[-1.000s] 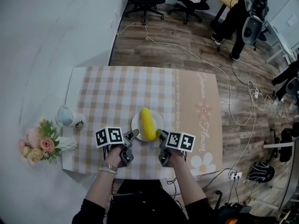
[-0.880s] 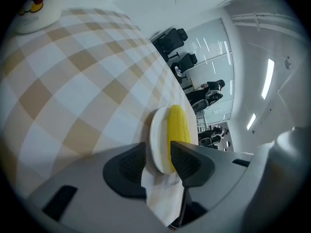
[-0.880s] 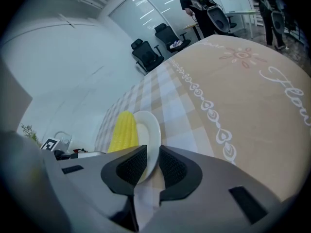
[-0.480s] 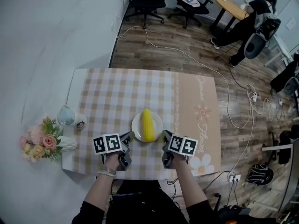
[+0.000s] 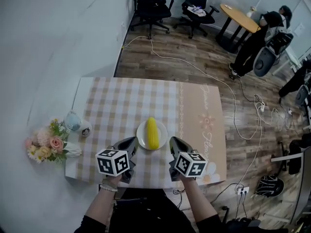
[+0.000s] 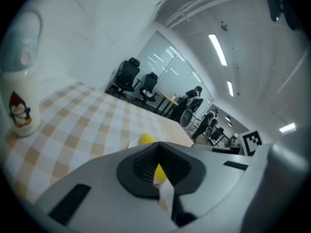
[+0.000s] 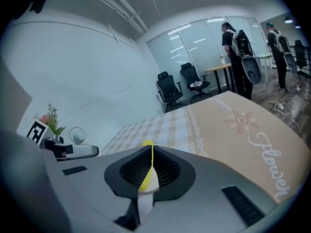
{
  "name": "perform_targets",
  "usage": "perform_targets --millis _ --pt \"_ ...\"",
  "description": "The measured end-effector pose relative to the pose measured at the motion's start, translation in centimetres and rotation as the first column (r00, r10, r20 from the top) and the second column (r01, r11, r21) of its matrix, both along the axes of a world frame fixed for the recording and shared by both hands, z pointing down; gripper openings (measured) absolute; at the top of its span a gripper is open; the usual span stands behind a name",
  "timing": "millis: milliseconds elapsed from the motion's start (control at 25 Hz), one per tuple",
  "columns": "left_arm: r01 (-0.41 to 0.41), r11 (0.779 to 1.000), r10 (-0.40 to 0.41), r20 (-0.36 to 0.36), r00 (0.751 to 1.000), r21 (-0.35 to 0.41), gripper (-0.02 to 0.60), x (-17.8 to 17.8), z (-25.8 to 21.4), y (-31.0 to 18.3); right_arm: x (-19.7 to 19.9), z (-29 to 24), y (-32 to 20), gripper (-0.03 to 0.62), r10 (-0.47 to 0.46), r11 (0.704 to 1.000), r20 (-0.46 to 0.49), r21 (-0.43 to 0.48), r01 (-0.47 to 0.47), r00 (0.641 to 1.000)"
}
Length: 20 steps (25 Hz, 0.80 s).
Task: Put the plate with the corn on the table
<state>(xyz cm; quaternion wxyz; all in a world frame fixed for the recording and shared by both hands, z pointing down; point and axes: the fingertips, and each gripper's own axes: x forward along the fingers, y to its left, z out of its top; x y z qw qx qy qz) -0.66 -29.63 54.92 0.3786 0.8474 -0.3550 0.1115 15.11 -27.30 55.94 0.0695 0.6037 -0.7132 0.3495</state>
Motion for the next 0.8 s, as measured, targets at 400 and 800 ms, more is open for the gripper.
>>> perform_targets --millis 400,800 --pt "-0.102 0.935 0.056 0.141 0.988 0.341 0.012 0.4 -8.0 1.8 -1.5 -8.6 1.9 0.043 -0.098 0.96 -0.241 0.231 0.155 0.965" --pt "-0.08 0.872 0.009 0.148 0.989 0.483 0.012 -0.2 -13.8 3.6 -2.7 -16.1 3.6 0.043 -0.104 0.883 -0.384 0.389 0.263 0.918"
